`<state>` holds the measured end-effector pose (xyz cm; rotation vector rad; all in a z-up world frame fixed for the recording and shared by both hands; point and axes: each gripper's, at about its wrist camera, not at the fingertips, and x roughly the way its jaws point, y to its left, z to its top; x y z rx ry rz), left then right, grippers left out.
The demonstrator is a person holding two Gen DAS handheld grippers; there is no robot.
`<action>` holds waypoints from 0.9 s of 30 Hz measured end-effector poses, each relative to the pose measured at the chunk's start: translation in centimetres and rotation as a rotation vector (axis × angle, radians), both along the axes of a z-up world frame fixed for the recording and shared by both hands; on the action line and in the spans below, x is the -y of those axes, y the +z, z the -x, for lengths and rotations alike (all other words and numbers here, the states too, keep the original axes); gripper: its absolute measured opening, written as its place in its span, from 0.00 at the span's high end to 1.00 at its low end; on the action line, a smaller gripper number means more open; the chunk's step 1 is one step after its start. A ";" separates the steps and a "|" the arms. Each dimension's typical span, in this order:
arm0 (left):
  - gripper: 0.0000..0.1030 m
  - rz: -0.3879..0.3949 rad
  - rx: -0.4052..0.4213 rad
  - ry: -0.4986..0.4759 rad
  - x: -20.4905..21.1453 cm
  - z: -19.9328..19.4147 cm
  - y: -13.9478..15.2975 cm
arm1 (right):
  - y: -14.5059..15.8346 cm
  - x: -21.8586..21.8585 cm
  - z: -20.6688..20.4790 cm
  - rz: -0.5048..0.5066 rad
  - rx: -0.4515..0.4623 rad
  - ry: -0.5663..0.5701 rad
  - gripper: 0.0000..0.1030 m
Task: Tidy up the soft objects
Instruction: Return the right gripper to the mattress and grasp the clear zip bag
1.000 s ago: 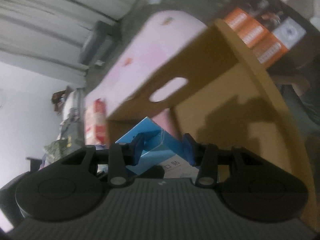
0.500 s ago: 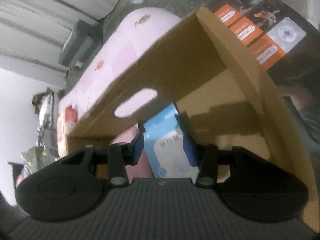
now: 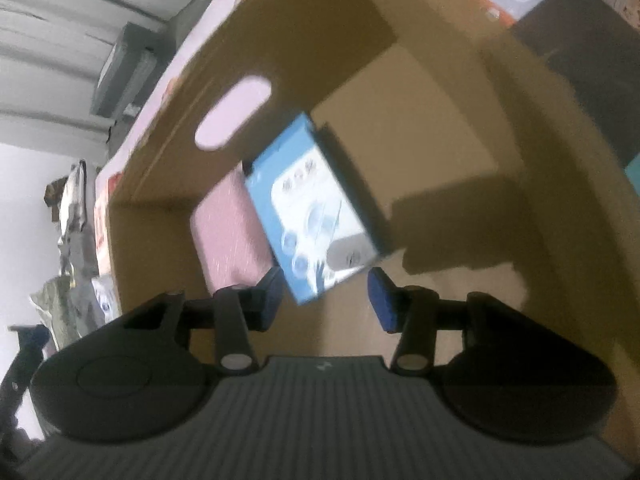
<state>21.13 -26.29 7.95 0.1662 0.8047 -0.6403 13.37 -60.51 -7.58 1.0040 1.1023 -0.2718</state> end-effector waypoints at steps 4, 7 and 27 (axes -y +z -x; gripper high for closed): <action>0.27 0.028 -0.013 0.068 -4.3 0.3 -0.6 | -1.2 -1.3 -1.3 -0.001 -0.018 -0.003 0.55; 0.27 0.025 -0.013 0.112 -7.0 0.5 -1.4 | -1.7 -2.1 -2.5 0.021 -0.039 -0.001 0.55; 0.27 -0.002 0.077 0.273 -19.3 1.2 -2.1 | 7.0 -7.0 -1.6 0.167 0.125 0.144 0.51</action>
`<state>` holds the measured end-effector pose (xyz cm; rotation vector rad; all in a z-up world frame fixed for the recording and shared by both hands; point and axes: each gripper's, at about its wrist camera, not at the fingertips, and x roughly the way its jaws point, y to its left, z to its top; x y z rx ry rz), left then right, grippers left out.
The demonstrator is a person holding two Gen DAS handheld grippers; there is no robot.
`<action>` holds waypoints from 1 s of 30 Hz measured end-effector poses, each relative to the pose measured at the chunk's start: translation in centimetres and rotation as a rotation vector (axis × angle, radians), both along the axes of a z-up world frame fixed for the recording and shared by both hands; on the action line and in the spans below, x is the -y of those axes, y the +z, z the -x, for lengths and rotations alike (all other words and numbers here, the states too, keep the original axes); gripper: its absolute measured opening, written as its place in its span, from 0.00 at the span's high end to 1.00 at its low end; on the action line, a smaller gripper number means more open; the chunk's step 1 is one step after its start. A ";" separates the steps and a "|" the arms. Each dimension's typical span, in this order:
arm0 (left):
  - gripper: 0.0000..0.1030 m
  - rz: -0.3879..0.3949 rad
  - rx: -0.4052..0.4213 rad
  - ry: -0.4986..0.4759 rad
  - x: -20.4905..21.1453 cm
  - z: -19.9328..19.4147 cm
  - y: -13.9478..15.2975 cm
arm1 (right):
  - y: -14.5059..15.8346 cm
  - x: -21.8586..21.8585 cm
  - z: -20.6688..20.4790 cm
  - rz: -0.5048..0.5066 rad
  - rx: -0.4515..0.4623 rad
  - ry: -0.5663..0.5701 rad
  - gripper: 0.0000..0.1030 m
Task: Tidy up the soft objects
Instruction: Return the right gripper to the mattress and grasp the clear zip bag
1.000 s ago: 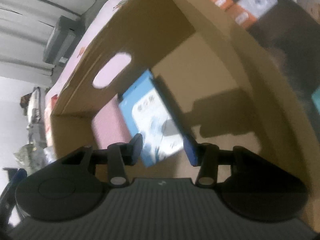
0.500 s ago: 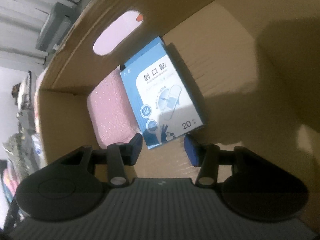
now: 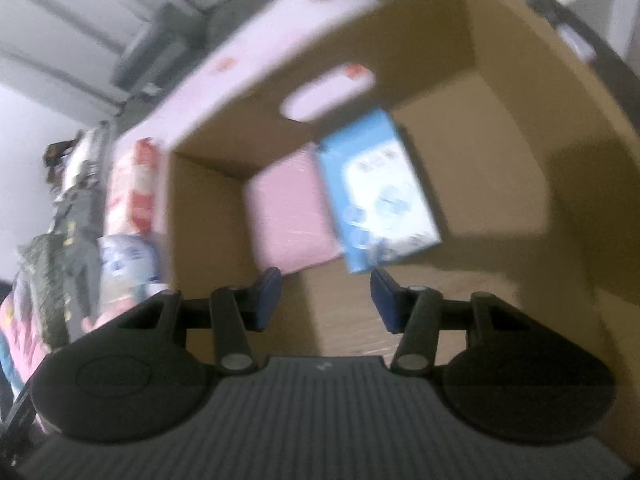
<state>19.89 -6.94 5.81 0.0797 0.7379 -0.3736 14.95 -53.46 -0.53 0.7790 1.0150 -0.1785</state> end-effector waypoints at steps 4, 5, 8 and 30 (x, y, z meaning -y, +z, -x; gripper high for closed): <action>0.27 0.016 -0.004 0.023 -1.5 0.4 -0.2 | 3.5 -3.1 -1.0 0.012 0.098 0.100 0.47; 0.27 0.022 -0.007 0.031 -1.9 0.5 -0.3 | 4.2 -4.2 -1.6 0.007 0.122 0.131 0.46; 0.27 0.038 -0.021 0.059 -3.1 0.5 -0.7 | 5.6 -7.4 -3.5 -0.012 0.164 0.218 0.46; 0.46 0.055 -0.082 0.239 -9.0 -3.9 -2.9 | 0.4 -32.4 -22.8 -0.055 0.044 0.629 0.46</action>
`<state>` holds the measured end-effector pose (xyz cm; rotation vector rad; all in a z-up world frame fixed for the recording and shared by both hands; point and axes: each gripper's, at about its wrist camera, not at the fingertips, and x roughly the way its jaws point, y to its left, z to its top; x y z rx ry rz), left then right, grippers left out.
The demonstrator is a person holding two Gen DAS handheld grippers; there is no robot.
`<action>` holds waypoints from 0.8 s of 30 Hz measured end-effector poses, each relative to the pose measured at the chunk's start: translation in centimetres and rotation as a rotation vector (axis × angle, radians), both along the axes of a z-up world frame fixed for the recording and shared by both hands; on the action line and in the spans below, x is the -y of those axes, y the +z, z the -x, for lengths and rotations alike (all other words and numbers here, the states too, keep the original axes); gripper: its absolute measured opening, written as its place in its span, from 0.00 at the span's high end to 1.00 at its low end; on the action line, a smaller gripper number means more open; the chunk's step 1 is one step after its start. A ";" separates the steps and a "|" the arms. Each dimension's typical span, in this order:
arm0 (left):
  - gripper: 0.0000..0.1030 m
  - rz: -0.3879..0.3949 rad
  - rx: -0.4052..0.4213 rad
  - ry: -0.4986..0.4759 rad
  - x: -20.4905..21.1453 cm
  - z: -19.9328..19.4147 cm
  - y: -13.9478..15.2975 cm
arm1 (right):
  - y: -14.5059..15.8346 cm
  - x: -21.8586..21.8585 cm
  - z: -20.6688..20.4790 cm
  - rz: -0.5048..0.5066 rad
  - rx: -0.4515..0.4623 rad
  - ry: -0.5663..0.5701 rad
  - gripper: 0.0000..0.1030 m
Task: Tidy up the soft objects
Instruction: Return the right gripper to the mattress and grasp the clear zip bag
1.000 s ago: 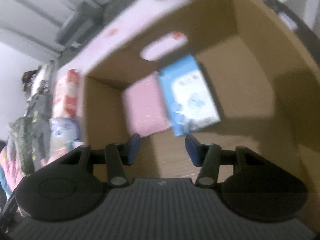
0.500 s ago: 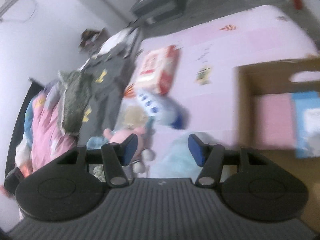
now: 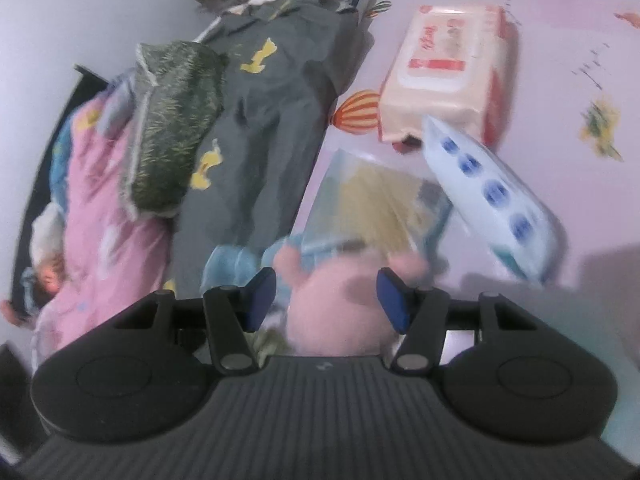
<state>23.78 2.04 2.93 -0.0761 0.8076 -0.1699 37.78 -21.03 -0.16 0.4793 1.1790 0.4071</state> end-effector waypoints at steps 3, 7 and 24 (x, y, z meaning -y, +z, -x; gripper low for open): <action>0.48 0.005 -0.003 0.007 -0.4 -0.8 -0.2 | -2.4 -1.5 -3.1 -0.054 -0.029 0.014 0.46; 0.51 0.025 -0.023 0.013 -1.1 -1.9 -0.7 | -5.3 -2.3 -4.5 -0.078 -0.118 0.033 0.46; 0.55 0.156 -0.250 -0.057 3.9 -8.9 -4.6 | -1.5 -2.3 -9.2 0.029 -0.032 0.167 0.45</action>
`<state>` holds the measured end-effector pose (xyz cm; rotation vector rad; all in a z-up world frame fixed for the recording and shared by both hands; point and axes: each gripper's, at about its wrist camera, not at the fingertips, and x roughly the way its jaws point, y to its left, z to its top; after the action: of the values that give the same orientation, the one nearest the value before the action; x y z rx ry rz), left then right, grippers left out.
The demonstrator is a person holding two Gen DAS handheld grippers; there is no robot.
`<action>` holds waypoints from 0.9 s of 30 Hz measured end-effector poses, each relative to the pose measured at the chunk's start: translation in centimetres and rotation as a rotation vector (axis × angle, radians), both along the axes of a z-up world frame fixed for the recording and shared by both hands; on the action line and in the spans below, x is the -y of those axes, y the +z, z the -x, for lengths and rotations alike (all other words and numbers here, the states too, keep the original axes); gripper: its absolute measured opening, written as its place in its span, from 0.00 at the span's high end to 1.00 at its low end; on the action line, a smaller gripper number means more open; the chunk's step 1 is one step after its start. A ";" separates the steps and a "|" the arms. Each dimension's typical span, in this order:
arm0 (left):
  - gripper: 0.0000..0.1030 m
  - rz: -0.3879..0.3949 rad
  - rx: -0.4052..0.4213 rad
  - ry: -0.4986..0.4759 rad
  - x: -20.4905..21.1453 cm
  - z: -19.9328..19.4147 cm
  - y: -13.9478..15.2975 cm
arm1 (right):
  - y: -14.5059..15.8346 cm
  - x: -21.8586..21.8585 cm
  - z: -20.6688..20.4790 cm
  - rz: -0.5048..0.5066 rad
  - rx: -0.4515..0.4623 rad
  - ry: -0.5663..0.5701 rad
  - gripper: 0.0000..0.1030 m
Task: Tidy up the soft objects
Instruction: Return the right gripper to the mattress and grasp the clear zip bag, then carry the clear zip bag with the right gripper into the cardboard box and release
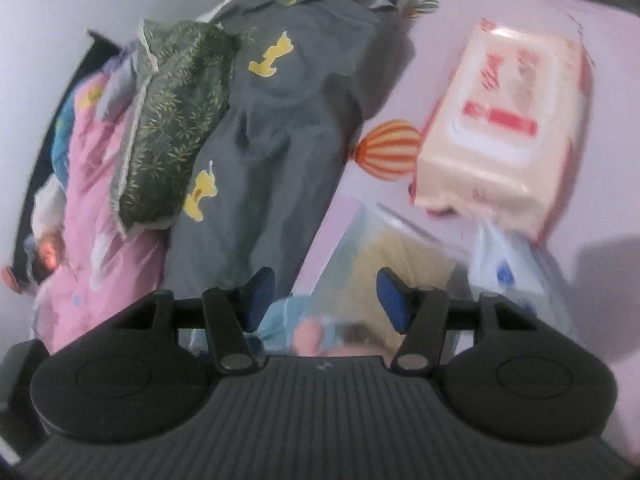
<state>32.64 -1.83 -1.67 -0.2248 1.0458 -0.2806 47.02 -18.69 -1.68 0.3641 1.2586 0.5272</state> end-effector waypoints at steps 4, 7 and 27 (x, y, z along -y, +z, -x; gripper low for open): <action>0.55 0.033 -0.088 0.020 0.6 -2.3 -1.6 | -1.0 -2.2 -2.8 0.076 -0.015 0.093 0.41; 0.55 0.052 -0.142 0.031 0.8 -3.6 -2.9 | -2.5 -3.3 -4.3 0.119 -0.057 0.116 0.40; 0.56 0.094 -0.173 0.104 0.0 -6.9 -5.4 | -6.4 -1.9 -6.4 0.095 -0.127 0.128 0.36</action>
<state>39.51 -1.84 -7.12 -0.3918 1.1890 -0.2194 53.42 -16.83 -8.03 0.2411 1.4311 0.5576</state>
